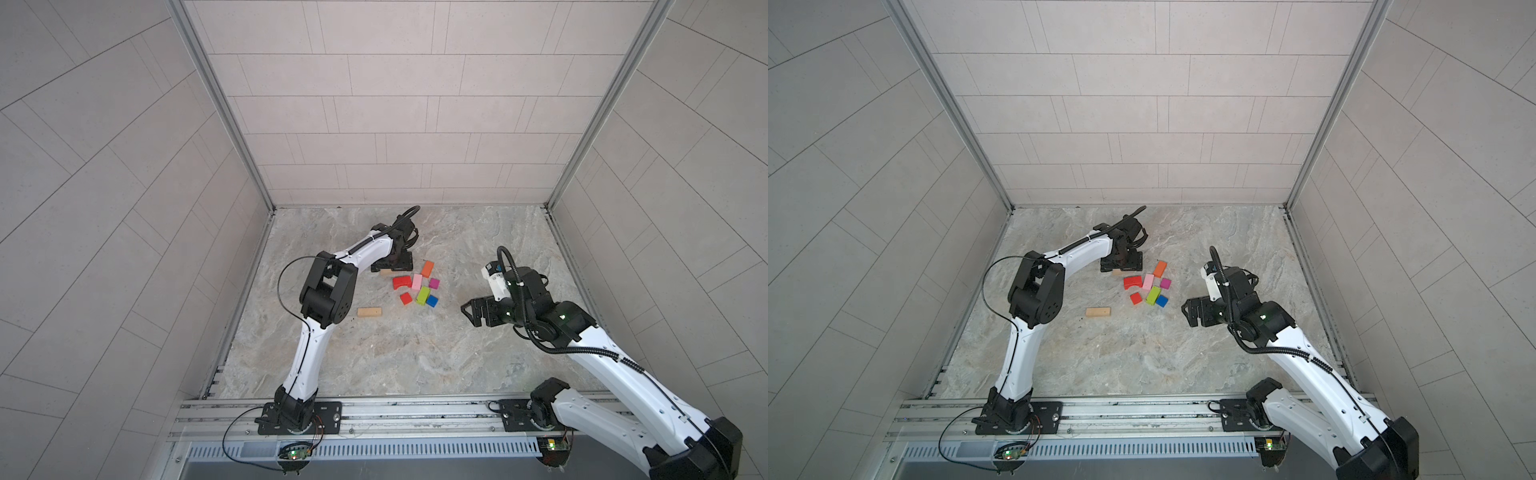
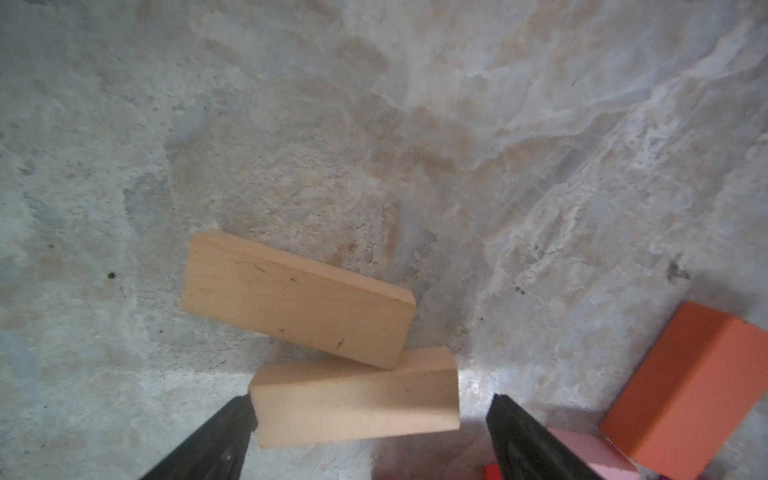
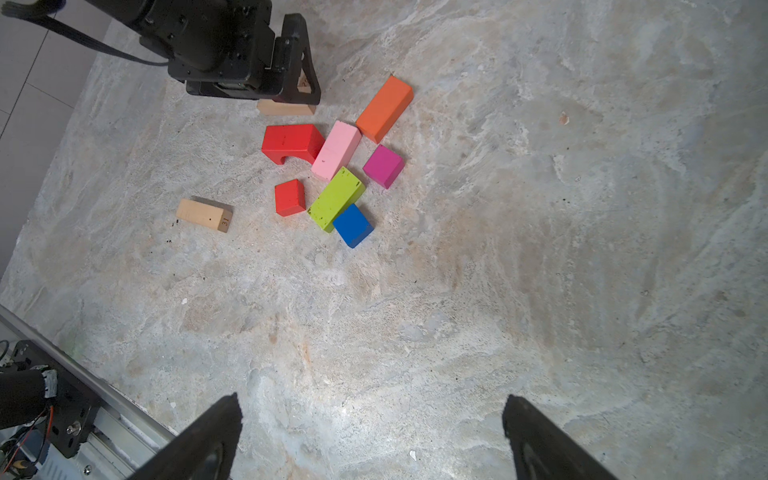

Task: Build the wood block tower
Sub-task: 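Move the left gripper to the two wooden bars farther from the robot, then lower the left gripper and grasp the nearer of those wooden bars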

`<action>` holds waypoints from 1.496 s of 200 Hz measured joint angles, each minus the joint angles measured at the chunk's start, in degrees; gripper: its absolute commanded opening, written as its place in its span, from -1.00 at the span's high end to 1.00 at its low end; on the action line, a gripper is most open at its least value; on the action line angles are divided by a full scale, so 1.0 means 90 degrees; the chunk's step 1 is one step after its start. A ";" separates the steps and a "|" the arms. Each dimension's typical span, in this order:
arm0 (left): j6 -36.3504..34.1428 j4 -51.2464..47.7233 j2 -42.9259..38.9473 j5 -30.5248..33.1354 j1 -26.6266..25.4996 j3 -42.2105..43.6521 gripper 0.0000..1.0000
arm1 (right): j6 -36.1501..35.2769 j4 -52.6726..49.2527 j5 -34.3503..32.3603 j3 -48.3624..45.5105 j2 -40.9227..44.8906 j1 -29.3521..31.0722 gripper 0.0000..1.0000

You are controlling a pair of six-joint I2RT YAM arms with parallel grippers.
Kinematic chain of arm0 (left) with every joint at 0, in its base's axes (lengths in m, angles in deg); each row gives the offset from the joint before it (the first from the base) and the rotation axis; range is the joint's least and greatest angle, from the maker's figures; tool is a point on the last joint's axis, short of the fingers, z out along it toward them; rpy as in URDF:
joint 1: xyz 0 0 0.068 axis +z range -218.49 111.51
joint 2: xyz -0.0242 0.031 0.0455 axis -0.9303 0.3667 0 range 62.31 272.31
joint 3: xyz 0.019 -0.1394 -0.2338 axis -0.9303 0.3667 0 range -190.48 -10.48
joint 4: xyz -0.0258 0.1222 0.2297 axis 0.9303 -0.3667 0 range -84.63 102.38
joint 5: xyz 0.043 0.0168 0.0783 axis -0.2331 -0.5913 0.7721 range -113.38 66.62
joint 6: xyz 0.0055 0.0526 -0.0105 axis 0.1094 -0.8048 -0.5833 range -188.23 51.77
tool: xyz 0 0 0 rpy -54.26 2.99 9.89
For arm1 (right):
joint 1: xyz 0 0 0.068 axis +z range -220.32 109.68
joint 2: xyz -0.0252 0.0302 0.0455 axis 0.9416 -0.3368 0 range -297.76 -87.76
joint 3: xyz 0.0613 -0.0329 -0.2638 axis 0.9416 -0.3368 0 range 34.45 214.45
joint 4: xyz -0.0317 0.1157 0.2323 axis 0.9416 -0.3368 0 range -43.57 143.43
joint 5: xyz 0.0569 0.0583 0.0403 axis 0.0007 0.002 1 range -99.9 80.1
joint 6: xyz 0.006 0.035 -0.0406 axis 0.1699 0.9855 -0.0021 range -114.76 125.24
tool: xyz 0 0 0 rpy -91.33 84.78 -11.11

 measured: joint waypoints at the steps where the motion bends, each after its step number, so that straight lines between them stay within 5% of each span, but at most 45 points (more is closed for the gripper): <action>1: 0.0002 0.0000 0.0000 0.0002 0.0000 0.0000 -0.88 | 0.0002 0.0000 0.0000 0.0000 0.0000 0.0000 -0.99; 299: 0.0583 0.0442 -0.0585 0.0265 -0.0019 0.0597 -1.00 | -0.0143 -0.0109 0.0053 0.0039 -0.0085 0.0000 -0.99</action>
